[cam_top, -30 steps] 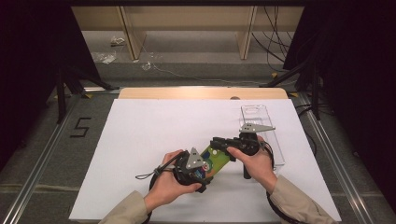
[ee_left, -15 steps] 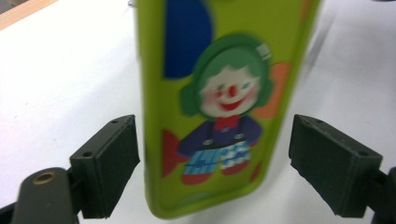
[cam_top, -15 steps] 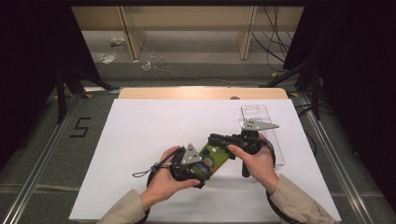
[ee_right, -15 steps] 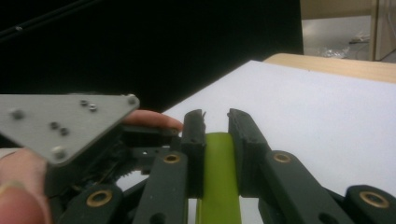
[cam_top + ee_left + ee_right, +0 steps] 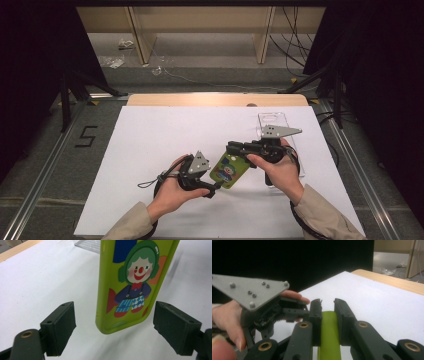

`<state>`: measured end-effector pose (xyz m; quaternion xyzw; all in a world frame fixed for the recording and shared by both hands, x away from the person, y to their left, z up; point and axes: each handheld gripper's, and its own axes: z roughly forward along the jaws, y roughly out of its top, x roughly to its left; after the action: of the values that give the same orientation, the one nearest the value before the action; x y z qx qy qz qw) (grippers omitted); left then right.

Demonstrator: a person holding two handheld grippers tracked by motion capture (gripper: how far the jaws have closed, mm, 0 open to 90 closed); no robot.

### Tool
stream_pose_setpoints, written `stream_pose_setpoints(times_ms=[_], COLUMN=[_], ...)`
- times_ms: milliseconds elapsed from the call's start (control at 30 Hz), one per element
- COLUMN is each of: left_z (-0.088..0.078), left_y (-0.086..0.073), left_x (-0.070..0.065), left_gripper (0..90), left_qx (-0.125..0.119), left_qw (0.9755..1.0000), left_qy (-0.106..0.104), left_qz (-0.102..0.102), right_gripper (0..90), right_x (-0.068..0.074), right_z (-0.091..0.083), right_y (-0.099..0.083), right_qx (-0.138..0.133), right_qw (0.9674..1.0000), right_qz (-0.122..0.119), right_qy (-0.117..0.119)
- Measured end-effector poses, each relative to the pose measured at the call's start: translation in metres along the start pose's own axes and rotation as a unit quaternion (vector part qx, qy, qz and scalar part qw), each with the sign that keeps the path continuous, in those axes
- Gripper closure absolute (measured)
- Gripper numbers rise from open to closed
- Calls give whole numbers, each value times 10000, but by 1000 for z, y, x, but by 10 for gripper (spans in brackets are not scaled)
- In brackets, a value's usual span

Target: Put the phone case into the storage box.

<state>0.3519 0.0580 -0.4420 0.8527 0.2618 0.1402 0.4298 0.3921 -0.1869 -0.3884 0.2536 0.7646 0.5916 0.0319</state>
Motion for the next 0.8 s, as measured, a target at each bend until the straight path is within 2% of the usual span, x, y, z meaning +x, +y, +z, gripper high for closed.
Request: stream_pose_setpoints(times_ms=[167, 367, 800], left_z=[0, 1, 5], left_y=[0, -1, -3], left_x=[1, 2, 4], left_gripper=[197, 225, 245], left_qx=[-27, -49, 58], left_qw=[10000, 9998, 9995], left_qy=[-43, -170, -279], left_qz=[-12, 67, 117], right_gripper=[777, 776, 777], right_x=[2, 4, 8], right_z=[-1, 0, 2], right_y=[3, 5, 6], right_qx=[100, 205, 296], right_qw=[9998, 9989, 9974], right_qz=[-197, -401, -598], right_qy=[23, 113, 290])
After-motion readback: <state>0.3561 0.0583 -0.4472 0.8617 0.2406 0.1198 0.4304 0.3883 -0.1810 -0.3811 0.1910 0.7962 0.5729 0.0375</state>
